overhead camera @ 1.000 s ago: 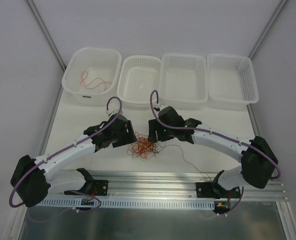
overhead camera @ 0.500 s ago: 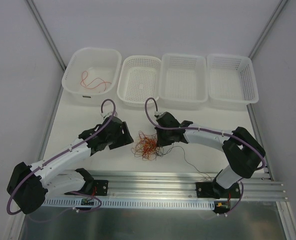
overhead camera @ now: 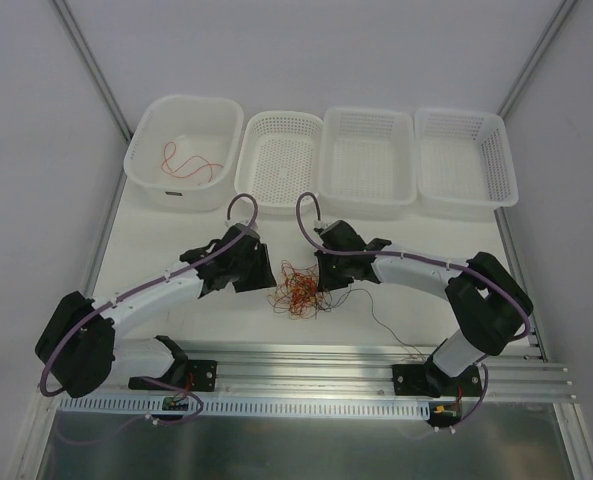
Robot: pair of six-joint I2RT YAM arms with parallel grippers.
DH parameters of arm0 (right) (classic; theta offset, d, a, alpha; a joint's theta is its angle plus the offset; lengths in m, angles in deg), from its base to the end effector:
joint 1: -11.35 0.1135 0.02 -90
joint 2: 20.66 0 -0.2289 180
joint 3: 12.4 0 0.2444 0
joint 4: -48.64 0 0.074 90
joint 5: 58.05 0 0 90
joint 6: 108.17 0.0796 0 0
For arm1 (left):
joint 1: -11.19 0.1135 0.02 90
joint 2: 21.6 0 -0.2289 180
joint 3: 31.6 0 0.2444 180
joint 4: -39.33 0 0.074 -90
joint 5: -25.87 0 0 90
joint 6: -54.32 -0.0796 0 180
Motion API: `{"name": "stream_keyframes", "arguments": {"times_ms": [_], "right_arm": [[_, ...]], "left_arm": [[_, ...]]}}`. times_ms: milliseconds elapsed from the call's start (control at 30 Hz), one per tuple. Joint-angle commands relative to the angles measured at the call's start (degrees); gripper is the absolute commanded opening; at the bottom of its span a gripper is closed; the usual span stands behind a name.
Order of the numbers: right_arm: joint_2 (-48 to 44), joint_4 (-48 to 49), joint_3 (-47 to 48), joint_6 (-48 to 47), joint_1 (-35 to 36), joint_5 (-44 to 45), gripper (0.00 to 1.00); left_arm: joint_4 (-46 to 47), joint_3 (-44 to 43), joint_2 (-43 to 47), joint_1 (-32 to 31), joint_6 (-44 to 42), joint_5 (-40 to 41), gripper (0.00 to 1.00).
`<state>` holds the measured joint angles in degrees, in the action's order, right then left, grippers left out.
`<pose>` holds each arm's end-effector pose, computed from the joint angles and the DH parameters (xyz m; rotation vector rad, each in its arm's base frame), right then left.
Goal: Untangle the cables
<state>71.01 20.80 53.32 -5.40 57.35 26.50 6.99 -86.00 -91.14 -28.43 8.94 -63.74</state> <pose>0.2286 0.2476 0.1117 -0.7784 2.4677 0.5224 0.2158 -0.1780 0.1509 -0.1128 2.5076 -0.6487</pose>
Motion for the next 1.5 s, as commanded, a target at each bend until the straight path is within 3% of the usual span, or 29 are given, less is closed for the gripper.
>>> {"name": "stream_keyframes", "arguments": {"times_ms": [0, 300, 400, 433, 467, 733, 933, 1033, 1267, 1467], "right_arm": [[0.69, 0.62, -1.06, -0.91, -0.56, -1.58, 0.01], [-0.36, 0.44, -1.41, -1.00, -0.82, -2.10, 0.01], [-0.45, 0.44, -1.41, -1.00, -1.00, -2.11, 0.01], [-0.45, 0.36, -1.41, -1.00, -1.08, -2.11, 0.01], [-0.62, 0.01, -1.41, -1.09, -1.17, -2.11, 0.01], [-5.53, -6.40, -2.37, -3.10, -5.12, 1.49, 0.01], [-16.24, -15.01, -3.78, -5.21, -16.54, 3.17, 0.01], [-20.21, -19.58, -2.73, -7.15, -26.53, 2.47, 0.01], [-27.43, -27.67, 2.98, -9.35, -40.70, 1.41, 0.01], [-29.36, -28.12, 4.13, -6.10, -45.82, 1.06, 0.01]], "left_arm": [[4.33, -2.79, -3.40, 0.59, -6.47, -3.89, 0.46], [7.76, -5.25, -11.05, 0.50, -12.27, -6.71, 0.37], [7.93, -5.43, -11.59, 0.50, -12.80, -6.71, 0.23], [7.94, -5.43, -11.50, 0.50, -12.80, -6.19, 0.05], [7.94, -5.34, -10.71, 0.50, -12.98, -5.75, 0.00], [1.54, -3.15, 2.62, 4.18, -11.50, 0.83, 0.00], [-9.19, -4.37, 16.95, 14.47, -12.18, 9.89, 0.00], [-15.08, -7.71, 21.18, 20.53, -13.76, 13.85, 0.00], [-25.37, -21.57, 22.96, 31.95, -18.25, 21.85, 0.00], [-28.10, -29.06, 22.34, 42.05, -20.27, 22.82, 0.00]]}}
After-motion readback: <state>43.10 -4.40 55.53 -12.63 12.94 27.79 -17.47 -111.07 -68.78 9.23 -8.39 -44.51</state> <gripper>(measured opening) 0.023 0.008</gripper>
